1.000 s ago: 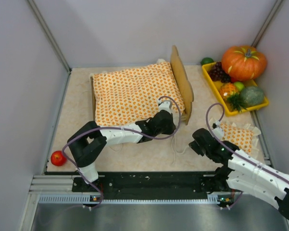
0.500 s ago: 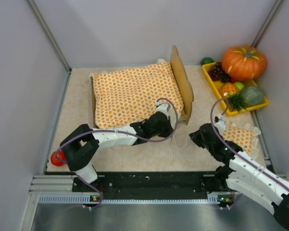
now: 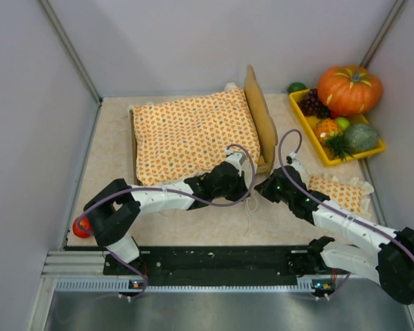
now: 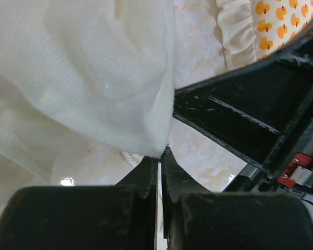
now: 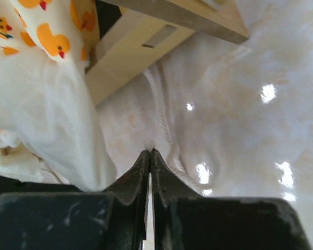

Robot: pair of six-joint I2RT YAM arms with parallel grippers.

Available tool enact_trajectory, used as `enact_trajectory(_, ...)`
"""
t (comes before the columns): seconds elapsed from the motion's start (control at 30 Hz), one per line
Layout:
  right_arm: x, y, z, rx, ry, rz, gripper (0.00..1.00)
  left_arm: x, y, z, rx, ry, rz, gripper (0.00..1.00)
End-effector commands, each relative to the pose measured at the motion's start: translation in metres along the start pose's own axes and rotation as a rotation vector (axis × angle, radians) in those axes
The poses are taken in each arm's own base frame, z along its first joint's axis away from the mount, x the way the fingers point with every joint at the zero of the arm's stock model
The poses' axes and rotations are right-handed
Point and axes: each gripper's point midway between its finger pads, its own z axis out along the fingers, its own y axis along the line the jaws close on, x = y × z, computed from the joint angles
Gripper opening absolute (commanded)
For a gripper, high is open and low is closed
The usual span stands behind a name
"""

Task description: Set up the pet bed

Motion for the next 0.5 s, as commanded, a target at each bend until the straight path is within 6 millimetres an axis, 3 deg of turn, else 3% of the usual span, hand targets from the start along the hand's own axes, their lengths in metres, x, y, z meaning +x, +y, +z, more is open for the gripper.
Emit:
enact_trajectory(0.0,-0.023,0.049,0.009,-0.152,-0.054,0.004,0.0,-0.013,-0.024,-0.012,0.098,-0.021,0.031,0.0)
enact_trajectory(0.13,-0.022,0.058,0.022,-0.175,-0.035,0.007,0.0,-0.013,-0.024,-0.013,0.1,-0.014,0.037,0.0)
enact_trajectory(0.37,0.008,0.068,0.032,-0.29,0.088,-0.01,0.0,-0.016,-0.026,-0.013,0.107,-0.014,0.036,0.0)
enact_trajectory(0.47,0.023,0.054,0.035,-0.253,0.147,-0.016,0.0,-0.018,-0.027,-0.01,0.104,-0.017,0.037,0.0)
